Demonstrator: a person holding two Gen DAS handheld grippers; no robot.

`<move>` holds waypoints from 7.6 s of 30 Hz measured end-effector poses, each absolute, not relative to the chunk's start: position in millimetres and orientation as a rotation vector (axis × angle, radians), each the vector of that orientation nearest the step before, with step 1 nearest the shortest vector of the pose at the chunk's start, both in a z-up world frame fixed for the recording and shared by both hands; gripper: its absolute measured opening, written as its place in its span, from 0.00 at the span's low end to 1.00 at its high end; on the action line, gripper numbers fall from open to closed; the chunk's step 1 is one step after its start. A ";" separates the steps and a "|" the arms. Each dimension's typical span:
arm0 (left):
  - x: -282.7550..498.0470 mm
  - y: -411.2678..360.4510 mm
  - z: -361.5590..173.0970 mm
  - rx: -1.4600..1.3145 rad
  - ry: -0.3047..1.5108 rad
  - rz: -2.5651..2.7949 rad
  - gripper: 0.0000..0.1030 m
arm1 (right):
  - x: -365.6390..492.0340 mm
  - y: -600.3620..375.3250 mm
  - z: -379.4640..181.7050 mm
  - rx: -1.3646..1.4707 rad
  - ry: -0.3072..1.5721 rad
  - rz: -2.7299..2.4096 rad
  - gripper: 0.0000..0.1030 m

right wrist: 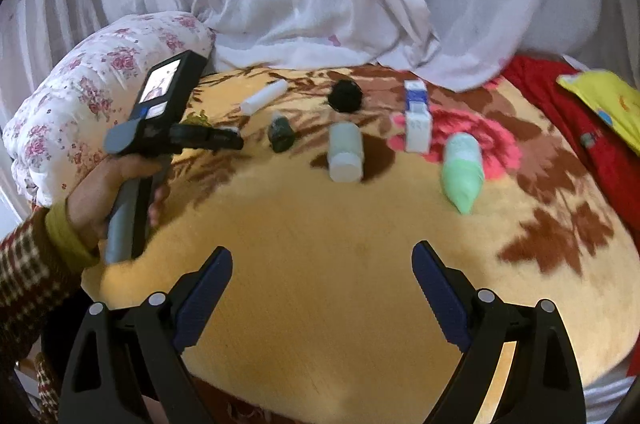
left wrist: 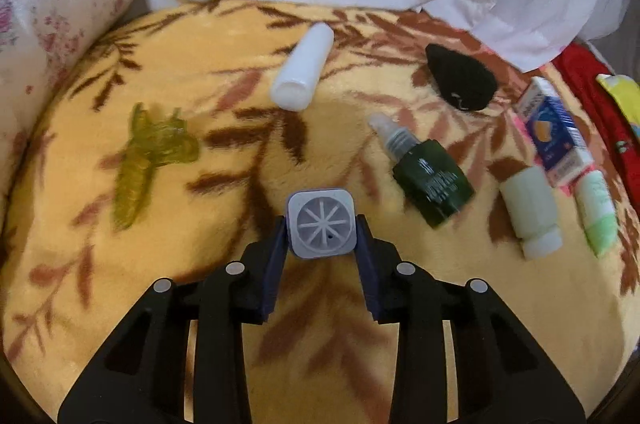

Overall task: Collect trash
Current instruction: 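Grasp the contact-lens case with the left tool while the right tool grasps the green spray bottle, then release the lens case and spray bottle into the orange bin, then grasp the white bottle with the left tool while the right tool grasps the green roll-on bottle, then carry both bottles down to the orange bin and open both tools, then grasp the yellow hair clip with the left tool while the right tool grasps the white tube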

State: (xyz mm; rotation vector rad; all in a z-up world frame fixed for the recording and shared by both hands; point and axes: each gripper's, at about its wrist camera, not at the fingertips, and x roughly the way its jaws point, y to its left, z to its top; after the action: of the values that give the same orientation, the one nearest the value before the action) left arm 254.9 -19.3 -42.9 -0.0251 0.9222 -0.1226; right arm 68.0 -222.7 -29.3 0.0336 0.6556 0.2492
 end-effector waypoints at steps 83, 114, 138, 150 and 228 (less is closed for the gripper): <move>-51.8 -1.6 -77.3 0.114 1.145 -0.468 0.62 | -48.8 -171.9 -115.0 -0.044 1.042 0.392 0.71; 216.4 -139.9 -22.1 -0.053 0.914 -0.288 0.62 | -14.6 -288.1 -70.0 0.141 0.785 0.124 0.76; 168.6 -103.6 -16.0 -0.030 0.854 -0.321 0.43 | 108.7 -328.3 -31.1 0.086 0.716 -0.037 0.77; 111.9 -64.8 -16.0 -0.034 0.834 -0.342 0.43 | 239.1 -326.1 -64.0 0.074 0.942 -0.104 0.77; 119.7 68.0 13.8 -0.036 0.835 -0.102 0.81 | -7.6 -172.7 -27.3 -0.015 0.695 0.380 0.95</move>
State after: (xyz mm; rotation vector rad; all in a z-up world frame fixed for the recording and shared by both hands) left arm 119.7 68.0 13.8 -0.0362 0.8352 -0.1023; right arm -7.6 -172.7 -27.2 -0.0145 0.6949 0.3803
